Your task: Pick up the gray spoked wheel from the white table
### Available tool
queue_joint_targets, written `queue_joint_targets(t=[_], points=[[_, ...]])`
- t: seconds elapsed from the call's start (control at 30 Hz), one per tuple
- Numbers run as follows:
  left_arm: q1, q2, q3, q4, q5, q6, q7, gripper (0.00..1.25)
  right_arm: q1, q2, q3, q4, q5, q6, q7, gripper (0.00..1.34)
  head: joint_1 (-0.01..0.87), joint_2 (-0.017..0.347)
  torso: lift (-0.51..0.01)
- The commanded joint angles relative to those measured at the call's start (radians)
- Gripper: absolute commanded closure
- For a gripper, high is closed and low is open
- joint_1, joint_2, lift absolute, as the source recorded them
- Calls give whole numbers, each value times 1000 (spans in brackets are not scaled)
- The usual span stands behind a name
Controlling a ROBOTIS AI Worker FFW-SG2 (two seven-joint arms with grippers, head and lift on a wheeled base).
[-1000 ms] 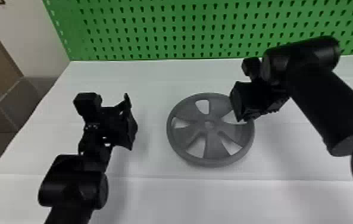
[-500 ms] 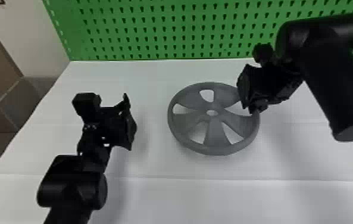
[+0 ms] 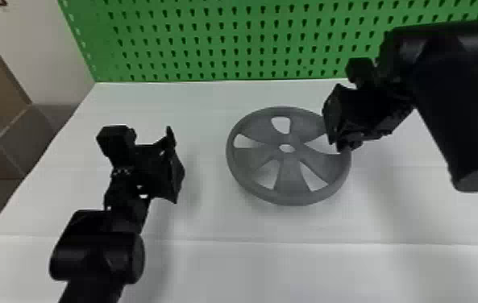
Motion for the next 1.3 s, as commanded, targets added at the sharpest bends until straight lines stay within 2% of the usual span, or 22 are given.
queue_joint_targets(t=[0.0, 0.2, 0.47, 0.57, 0.7, 0.83, 1.0, 1.1, 1.27], points=[[3, 2, 5, -4, 0, 0, 0, 369, 8, 1, -15, -14, -6, -32, 0, 1173, 839, 130, -65], [9, 3, 10, -10, 0, 0, 0, 369, 34, 0, -78, -60, -9, -94, 0, 1173, 839, 130, -65], [18, 5, 25, -23, 5, 0, -2, 369, 131, -32, -123, -189, -93, -303, 0, 1173, 839, 130, -65], [20, 5, 28, -29, 5, 0, -3, 369, 177, -35, -152, -255, -92, -371, -2, 1173, 839, 130, -65], [31, 6, 42, -41, 6, 0, -6, 369, 220, -31, -184, -302, -93, -441, 0, 1173, 839, 130, -65], [40, 6, 57, -55, 9, 0, -9, 369, 269, -32, -178, -347, -78, -526, 0, 1173, 839, 130, -65], [38, 6, 57, -61, 14, 0, -11, 369, 367, -52, -178, -437, -79, -668, 0, 1173, 839, 130, -65], [40, 6, 64, -72, 18, 0, -12, 369, 427, -52, -178, -483, -61, -757, -2, 1173, 839, 130, -65], [46, 6, 73, -98, 26, 0, -14, 369, 505, -40, -178, -502, -76, -946, -2, 1173, 839, 130, -65]])
